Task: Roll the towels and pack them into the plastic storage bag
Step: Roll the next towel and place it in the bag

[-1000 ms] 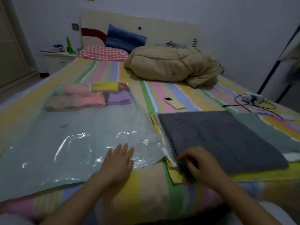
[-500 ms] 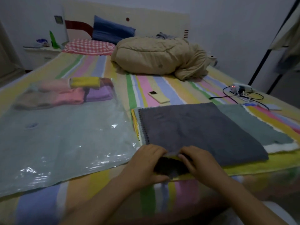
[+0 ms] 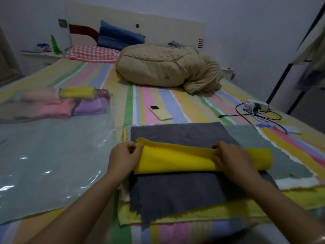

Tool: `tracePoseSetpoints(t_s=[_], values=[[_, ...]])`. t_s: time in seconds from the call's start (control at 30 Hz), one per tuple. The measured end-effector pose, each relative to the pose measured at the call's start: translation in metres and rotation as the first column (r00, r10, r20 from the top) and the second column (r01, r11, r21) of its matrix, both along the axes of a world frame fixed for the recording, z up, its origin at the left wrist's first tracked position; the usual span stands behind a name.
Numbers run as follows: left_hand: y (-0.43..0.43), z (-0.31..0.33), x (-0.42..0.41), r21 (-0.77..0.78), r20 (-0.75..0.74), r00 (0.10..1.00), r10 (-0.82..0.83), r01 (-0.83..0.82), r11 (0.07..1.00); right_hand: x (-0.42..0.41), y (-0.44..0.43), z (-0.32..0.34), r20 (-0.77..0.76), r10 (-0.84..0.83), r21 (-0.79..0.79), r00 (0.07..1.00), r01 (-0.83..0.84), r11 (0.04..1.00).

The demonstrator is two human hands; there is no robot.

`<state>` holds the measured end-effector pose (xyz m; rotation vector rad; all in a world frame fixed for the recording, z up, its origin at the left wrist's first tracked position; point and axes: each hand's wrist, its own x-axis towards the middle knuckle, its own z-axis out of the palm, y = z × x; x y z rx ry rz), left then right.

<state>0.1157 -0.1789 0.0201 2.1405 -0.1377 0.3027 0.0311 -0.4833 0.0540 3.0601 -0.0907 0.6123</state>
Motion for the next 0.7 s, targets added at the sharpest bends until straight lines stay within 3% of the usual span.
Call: tracePoseSetpoints(t_s=[0.17, 0.33, 0.47, 0.7], values=[[-0.008, 0.001, 0.039, 0.115, -0.052, 0.99, 0.129, -0.123, 0.986, 0.053, -0.056, 0.002, -0.053, -0.157, -0.031, 0.986, 0.156, 0.987], [-0.016, -0.005, 0.07, 0.148, -0.031, 0.979, 0.202, -0.195, 0.97, 0.109, -0.072, 0.003, 0.01, -0.084, 0.113, 0.996, 0.083, 0.99], [-0.018, -0.013, 0.092, 0.205, 0.024, 0.967, 0.252, -0.252, 0.946, 0.154, -0.069, 0.005, 0.031, -0.067, 0.075, 0.997, 0.064, 0.995], [-0.015, -0.026, 0.12, 0.283, -0.017, 0.963, 0.27, -0.255, 0.925, 0.195, -0.059, -0.016, -0.051, -0.116, 0.055, 0.992, 0.119, 0.991]])
